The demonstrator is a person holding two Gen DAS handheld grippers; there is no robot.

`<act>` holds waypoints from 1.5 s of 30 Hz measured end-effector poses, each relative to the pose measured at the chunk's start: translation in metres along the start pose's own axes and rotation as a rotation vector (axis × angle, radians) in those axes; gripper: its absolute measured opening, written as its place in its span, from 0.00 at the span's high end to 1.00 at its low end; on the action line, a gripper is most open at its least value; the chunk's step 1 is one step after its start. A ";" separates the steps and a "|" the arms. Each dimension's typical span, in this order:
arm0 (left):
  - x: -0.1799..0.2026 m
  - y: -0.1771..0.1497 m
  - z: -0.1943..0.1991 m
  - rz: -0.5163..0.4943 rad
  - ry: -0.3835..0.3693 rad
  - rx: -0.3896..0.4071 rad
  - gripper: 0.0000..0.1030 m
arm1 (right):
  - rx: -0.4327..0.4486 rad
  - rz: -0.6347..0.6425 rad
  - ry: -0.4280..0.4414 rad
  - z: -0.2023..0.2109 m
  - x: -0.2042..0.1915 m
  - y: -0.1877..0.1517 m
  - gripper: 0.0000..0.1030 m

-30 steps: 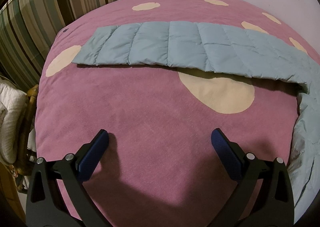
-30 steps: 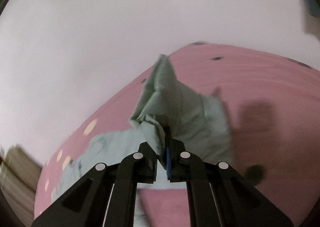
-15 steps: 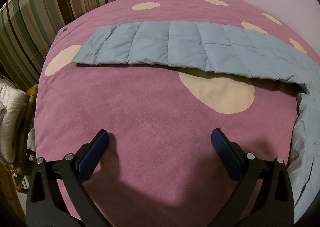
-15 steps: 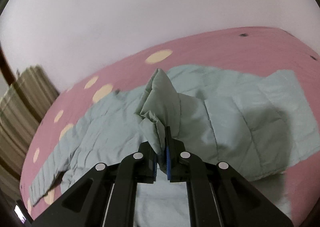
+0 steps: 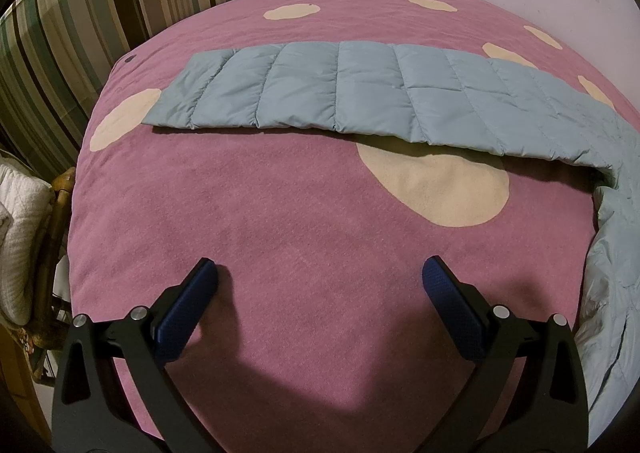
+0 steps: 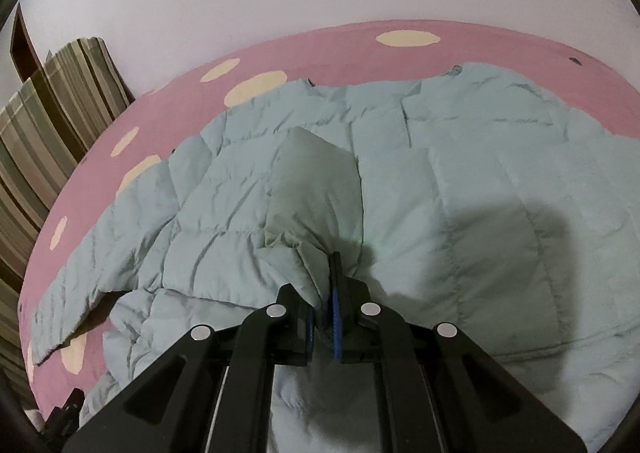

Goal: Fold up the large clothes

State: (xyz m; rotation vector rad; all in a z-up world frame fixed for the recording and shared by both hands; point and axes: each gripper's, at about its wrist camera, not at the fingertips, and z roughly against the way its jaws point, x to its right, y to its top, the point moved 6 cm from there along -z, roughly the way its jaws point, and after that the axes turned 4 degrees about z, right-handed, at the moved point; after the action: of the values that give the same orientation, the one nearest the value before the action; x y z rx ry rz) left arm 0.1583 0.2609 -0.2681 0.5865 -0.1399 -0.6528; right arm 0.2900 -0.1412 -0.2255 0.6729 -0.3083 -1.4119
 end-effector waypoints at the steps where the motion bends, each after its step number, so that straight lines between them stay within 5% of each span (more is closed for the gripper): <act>1: -0.001 0.000 0.000 0.000 0.000 0.000 0.02 | -0.008 0.007 -0.006 -0.003 0.003 0.001 0.94; 14: 0.000 0.000 0.000 0.000 0.000 -0.001 0.02 | -0.021 0.054 -0.053 -0.010 0.006 0.000 0.90; 16: 0.000 0.000 0.000 0.000 -0.001 -0.001 0.02 | -0.020 0.078 -0.055 -0.009 0.002 0.002 0.77; 19: 0.000 0.000 0.000 -0.001 0.000 -0.001 0.02 | -0.006 0.115 -0.030 -0.001 -0.011 0.003 0.44; 20: 0.000 0.000 0.000 -0.001 0.000 -0.001 0.02 | 0.015 0.140 -0.010 0.011 -0.018 0.003 0.42; 26: 0.000 0.000 0.000 0.000 -0.001 -0.001 0.02 | 0.085 0.153 -0.008 0.058 -0.003 0.003 0.42; 29: 0.000 0.000 0.000 -0.001 0.000 -0.001 0.02 | 0.122 0.081 -0.078 0.083 0.050 0.011 0.55; 31: 0.000 0.000 0.000 -0.001 0.000 -0.001 0.02 | 0.125 -0.038 -0.201 0.094 0.128 0.018 0.56; 37: 0.000 0.000 0.000 -0.003 0.002 -0.001 0.02 | 0.051 -0.158 -0.332 0.078 0.218 0.008 0.56; 41: 0.000 0.000 0.000 -0.004 0.004 -0.001 0.02 | -0.035 -0.112 -0.364 0.043 0.228 -0.011 0.57; 45: 0.000 0.000 0.000 -0.004 0.003 -0.001 0.02 | -0.021 -0.100 -0.380 0.043 0.224 -0.005 0.57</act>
State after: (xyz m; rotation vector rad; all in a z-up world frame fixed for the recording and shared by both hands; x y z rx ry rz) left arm 0.1581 0.2610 -0.2684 0.5868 -0.1353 -0.6561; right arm 0.2970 -0.3693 -0.2371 0.4030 -0.5637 -1.6357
